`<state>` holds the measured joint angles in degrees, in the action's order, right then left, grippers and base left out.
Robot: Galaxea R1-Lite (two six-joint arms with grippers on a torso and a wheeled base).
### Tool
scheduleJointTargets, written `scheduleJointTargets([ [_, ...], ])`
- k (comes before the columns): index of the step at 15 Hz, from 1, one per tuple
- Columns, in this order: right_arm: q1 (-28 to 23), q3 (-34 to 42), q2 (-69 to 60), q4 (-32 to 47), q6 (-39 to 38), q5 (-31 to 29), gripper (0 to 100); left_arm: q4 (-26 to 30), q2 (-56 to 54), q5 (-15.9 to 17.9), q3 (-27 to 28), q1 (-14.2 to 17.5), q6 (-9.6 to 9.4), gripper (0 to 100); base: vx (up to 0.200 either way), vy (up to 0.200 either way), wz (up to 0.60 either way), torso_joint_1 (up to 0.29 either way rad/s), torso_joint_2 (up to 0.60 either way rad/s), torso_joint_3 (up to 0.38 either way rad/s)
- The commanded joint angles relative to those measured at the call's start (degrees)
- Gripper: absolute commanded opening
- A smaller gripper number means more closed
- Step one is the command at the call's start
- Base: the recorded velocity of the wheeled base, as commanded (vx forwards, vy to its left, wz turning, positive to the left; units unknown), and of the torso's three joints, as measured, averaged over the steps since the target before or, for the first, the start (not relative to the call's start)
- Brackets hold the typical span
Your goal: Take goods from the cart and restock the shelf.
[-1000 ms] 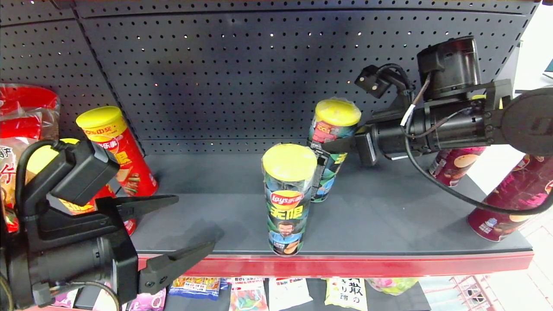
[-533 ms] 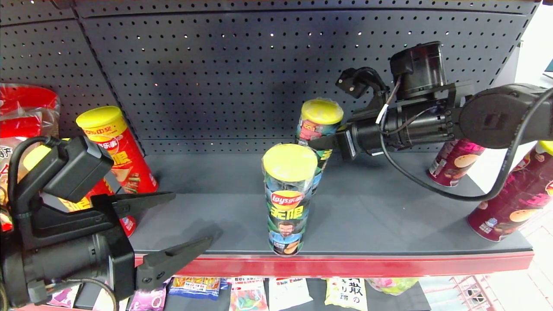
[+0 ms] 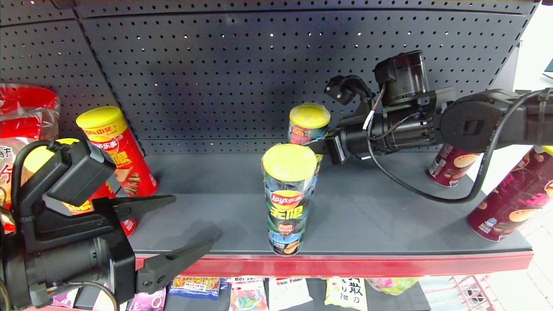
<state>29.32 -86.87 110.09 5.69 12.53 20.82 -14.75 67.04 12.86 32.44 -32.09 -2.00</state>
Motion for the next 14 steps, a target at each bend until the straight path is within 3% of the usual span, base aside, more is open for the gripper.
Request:
scheduleJointTargets([
  [1,0.0,0.2,0.0,0.2,0.0,-0.1,100,0.0,0.3,0.1,-0.1,0.0,-0.02,100,0.000,0.000,0.00,0.000,0.00,0.000],
  [5,-0.1,3.9,-4.5,0.3,-0.4,-0.6,100,0.0,2.0,0.2,0.1,0.0,-0.02,100,0.000,0.000,0.00,0.000,0.00,0.000],
  [14,-0.8,26.3,-29.0,0.5,-3.1,-4.7,100,-0.5,10.7,0.2,1.3,0.0,-0.20,100,0.000,0.000,0.00,0.000,0.00,0.000],
])
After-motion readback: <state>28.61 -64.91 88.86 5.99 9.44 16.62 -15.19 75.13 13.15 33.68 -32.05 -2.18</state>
